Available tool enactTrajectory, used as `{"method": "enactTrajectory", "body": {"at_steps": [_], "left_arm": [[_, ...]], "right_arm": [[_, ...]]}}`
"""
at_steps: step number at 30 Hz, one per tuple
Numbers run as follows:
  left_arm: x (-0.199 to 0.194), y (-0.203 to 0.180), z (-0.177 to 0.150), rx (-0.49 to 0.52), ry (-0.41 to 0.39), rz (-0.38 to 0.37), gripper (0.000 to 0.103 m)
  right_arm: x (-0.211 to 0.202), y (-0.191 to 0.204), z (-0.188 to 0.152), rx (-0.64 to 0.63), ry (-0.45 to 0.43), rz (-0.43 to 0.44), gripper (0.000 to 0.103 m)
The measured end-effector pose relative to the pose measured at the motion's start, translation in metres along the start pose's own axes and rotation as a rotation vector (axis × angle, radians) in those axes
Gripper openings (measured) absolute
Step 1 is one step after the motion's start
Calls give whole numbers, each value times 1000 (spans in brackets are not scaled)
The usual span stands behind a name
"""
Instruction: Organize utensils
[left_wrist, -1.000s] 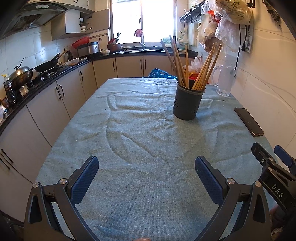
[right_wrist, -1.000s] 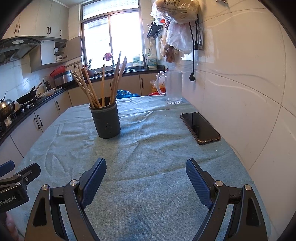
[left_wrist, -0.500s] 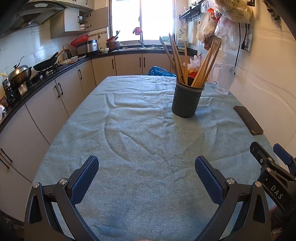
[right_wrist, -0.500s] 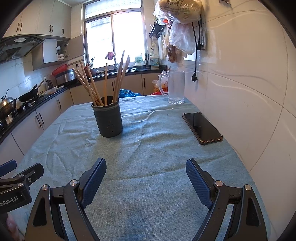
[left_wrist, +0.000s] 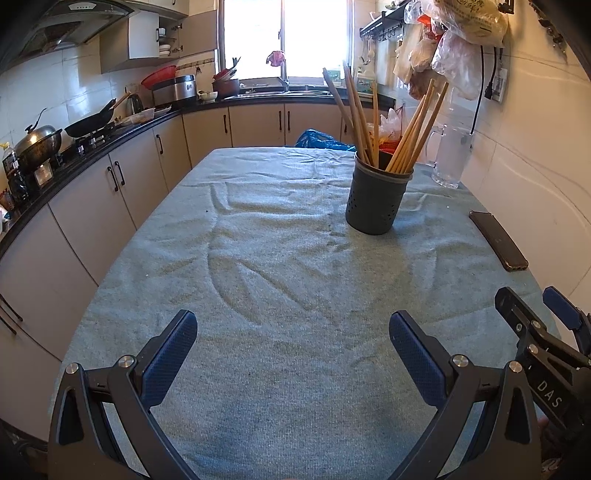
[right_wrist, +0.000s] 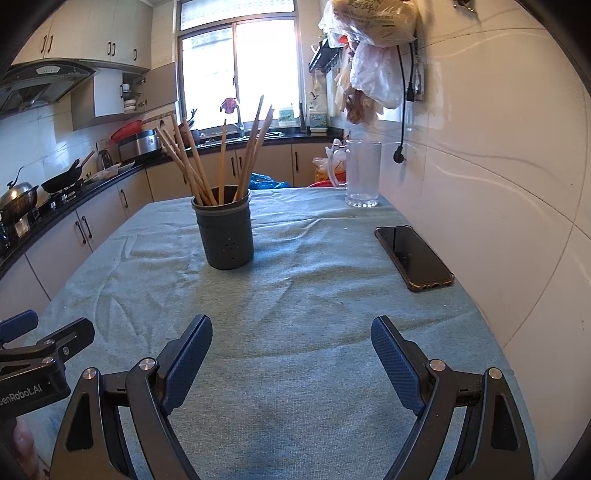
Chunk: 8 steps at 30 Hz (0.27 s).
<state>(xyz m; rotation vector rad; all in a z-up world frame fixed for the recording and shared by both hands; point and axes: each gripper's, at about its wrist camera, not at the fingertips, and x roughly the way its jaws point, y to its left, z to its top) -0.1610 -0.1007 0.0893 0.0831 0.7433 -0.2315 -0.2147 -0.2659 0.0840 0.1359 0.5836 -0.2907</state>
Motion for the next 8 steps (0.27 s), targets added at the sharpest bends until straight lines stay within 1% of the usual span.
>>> {"method": "enactTrajectory", "body": {"at_steps": [8], "left_arm": [[13,2,2,4,33,-17,103]], "right_arm": [[17,0,1,4,61,30,91]]}}
